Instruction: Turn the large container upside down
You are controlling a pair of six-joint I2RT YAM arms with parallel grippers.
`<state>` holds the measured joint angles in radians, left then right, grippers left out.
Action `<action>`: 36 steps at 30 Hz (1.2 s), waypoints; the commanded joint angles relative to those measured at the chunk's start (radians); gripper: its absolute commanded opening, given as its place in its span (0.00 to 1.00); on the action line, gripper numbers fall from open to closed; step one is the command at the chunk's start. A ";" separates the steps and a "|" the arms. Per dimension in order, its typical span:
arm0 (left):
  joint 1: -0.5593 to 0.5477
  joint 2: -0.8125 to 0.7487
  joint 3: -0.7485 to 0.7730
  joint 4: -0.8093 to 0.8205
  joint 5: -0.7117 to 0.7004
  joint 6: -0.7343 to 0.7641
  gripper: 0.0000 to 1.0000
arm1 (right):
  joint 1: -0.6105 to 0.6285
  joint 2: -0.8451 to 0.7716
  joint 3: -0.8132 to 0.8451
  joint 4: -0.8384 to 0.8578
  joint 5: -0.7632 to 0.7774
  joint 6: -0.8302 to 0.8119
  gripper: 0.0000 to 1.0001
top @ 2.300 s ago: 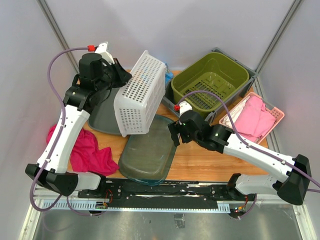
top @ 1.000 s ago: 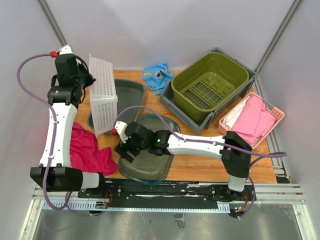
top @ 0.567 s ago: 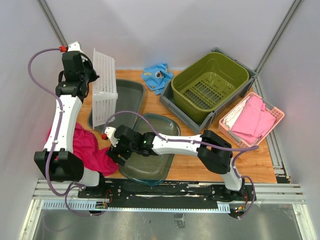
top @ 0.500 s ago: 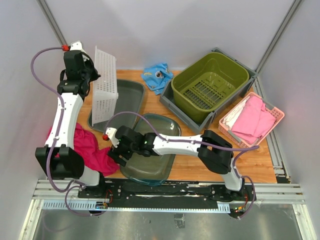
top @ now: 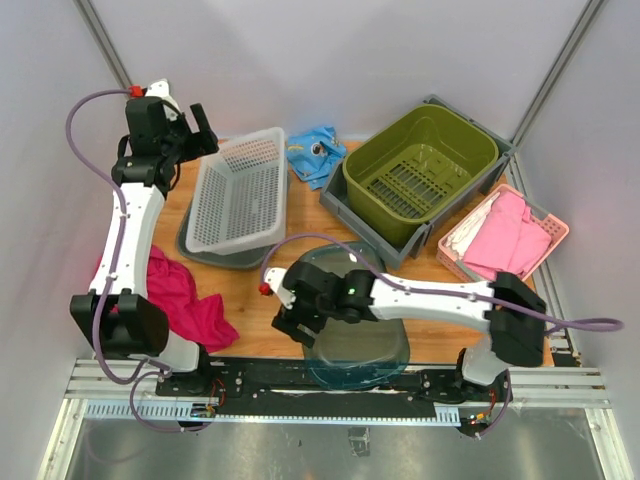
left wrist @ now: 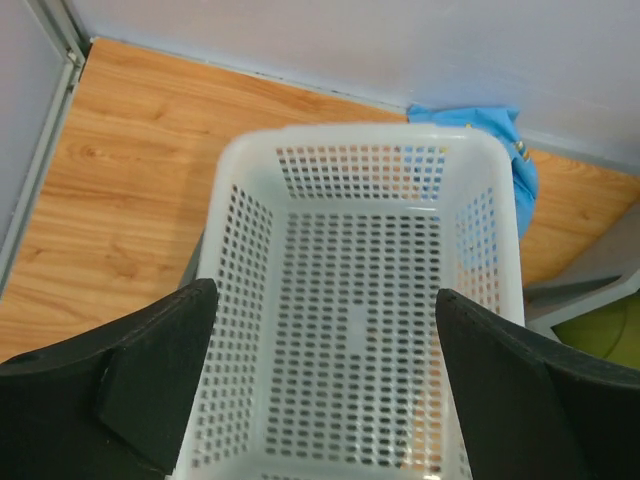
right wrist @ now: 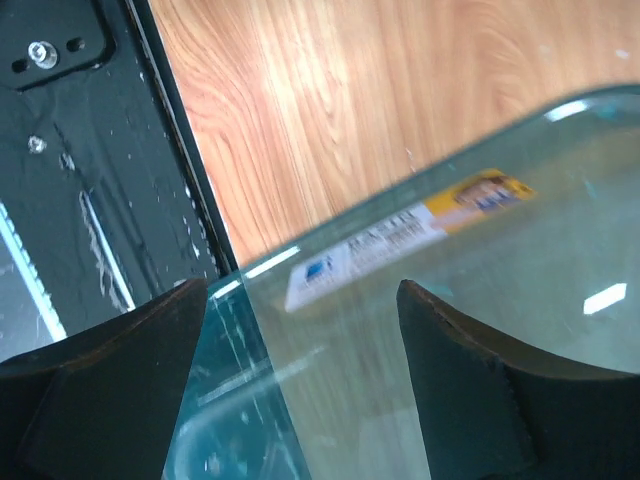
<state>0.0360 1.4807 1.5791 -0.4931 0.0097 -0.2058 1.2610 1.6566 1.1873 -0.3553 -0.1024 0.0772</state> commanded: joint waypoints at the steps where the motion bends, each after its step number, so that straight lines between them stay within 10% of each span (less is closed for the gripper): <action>1: -0.027 -0.079 0.059 -0.051 0.009 0.021 0.96 | 0.006 -0.197 -0.043 -0.135 0.120 0.010 0.80; 6: -0.161 -0.124 0.077 -0.122 -0.060 0.037 0.97 | -0.096 -0.403 -0.142 -0.227 0.358 0.182 0.85; 11: -0.417 -0.186 -0.056 -0.130 -0.068 -0.015 0.94 | -0.381 -0.564 -0.275 -0.314 0.189 0.336 0.85; 18: -0.740 -0.104 -0.139 -0.125 -0.057 -0.077 0.92 | -0.416 -0.757 -0.386 -0.476 0.205 0.440 0.85; 36: -0.755 0.275 -0.148 -0.060 0.105 0.010 0.91 | -0.415 -0.882 -0.550 -0.583 0.027 0.641 0.83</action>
<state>-0.7170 1.7313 1.4097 -0.5766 0.0746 -0.2409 0.8513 0.7563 0.6483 -0.9005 -0.0540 0.6811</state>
